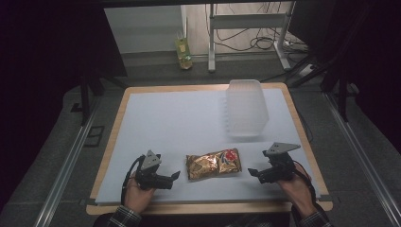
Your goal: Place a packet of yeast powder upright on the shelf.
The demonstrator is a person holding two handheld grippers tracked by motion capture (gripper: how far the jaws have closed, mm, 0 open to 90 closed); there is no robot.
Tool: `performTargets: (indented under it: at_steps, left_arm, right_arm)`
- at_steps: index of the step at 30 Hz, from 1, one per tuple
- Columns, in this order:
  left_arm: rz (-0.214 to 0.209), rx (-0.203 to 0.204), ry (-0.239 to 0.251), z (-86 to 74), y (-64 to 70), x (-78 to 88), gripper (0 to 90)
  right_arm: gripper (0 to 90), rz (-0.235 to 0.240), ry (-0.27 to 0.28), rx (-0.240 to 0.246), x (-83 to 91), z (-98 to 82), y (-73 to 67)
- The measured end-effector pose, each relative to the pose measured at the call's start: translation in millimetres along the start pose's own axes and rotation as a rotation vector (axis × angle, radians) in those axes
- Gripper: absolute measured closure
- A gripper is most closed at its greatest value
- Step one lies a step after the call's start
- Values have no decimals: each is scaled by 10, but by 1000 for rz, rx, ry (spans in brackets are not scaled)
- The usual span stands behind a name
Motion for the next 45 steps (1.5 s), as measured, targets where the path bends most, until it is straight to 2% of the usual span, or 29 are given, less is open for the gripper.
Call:
performTargets:
  at_steps: [5,9,14,19,25,29,31,36,37,41,45]
  left_arm:
    - [-8,-3,26,14,1,3,0]
    - [-3,-12,18,14,5,-17,0]
    - [-10,3,18,24,2,-16,0]
    - [-26,19,12,24,2,-15,7]
    - [-47,-6,-3,50,46,-10,11]
    - [-50,-21,8,95,68,10,32]
    - [-42,-44,18,127,89,27,83]
    - [-54,-63,63,224,138,49,206]
    - [-60,-65,67,235,145,48,253]
    - [-81,-70,80,287,176,24,317]
    - [-105,-65,99,359,187,-19,429]
  right_arm:
    - [19,-3,10,25,-19,4,-19]
    - [0,-26,24,54,3,27,11]
    - [0,-17,10,42,-19,10,24]
    - [0,-14,-9,50,-49,-14,14]
    - [0,-19,-6,41,-46,-16,20]
    - [0,-25,-5,36,-40,-17,33]
    - [0,-28,-5,37,-41,-17,35]
    - [0,-29,-18,39,-53,-29,32]
    - [0,-32,-11,44,-49,-21,33]
    - [0,-29,-13,44,-45,-21,33]
    - [0,-26,-8,49,-39,-14,35]
Point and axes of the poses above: each handheld gripper's, and its own axes: x roughly backward along the jaws, z roughly out of its top, y roughly to its right, the point moved 6 cm from there along -x, roughly forward along the jaws, and after that the axes turned 13 degrees about -x, right-handed, at the moved point
